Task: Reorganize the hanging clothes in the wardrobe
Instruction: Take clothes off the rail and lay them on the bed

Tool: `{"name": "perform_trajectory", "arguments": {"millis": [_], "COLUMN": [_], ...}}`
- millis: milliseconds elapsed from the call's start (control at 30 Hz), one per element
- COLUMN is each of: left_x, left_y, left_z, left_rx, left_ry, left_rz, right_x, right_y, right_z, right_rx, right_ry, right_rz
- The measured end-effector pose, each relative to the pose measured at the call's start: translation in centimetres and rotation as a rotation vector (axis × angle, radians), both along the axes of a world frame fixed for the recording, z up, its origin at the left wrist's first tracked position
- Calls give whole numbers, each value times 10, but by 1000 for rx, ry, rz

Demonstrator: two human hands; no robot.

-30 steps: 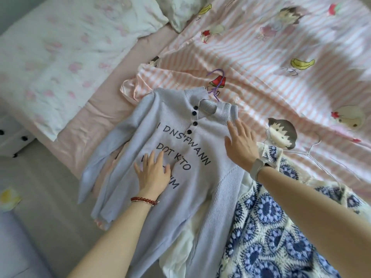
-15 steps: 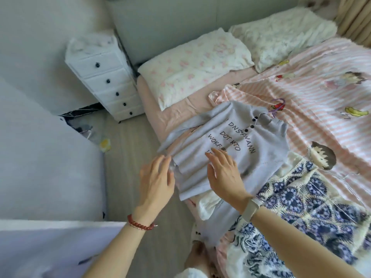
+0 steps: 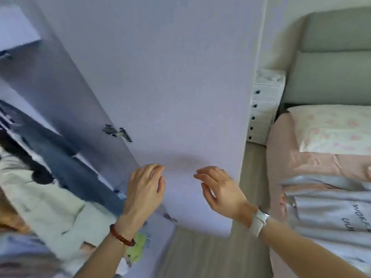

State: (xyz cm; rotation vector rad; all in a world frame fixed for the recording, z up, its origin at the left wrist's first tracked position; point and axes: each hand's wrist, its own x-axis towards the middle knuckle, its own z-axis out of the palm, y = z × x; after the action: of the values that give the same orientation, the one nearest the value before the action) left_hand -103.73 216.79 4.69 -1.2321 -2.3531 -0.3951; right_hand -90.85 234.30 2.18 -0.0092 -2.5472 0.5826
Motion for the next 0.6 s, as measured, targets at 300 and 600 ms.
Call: {"name": "perform_trajectory", "arguments": {"millis": [300, 600], "left_x": [-144, -235], "left_y": [-179, -243], "left_z": [85, 65], "left_rx": [-47, -234], "left_ry": [192, -168], "left_rz": [511, 629], "right_x": [-204, -344], "right_y": [-141, -247], "right_z": [70, 83], "right_rx": [57, 1], "right_ry": [105, -126], "right_rz": [203, 225]}}
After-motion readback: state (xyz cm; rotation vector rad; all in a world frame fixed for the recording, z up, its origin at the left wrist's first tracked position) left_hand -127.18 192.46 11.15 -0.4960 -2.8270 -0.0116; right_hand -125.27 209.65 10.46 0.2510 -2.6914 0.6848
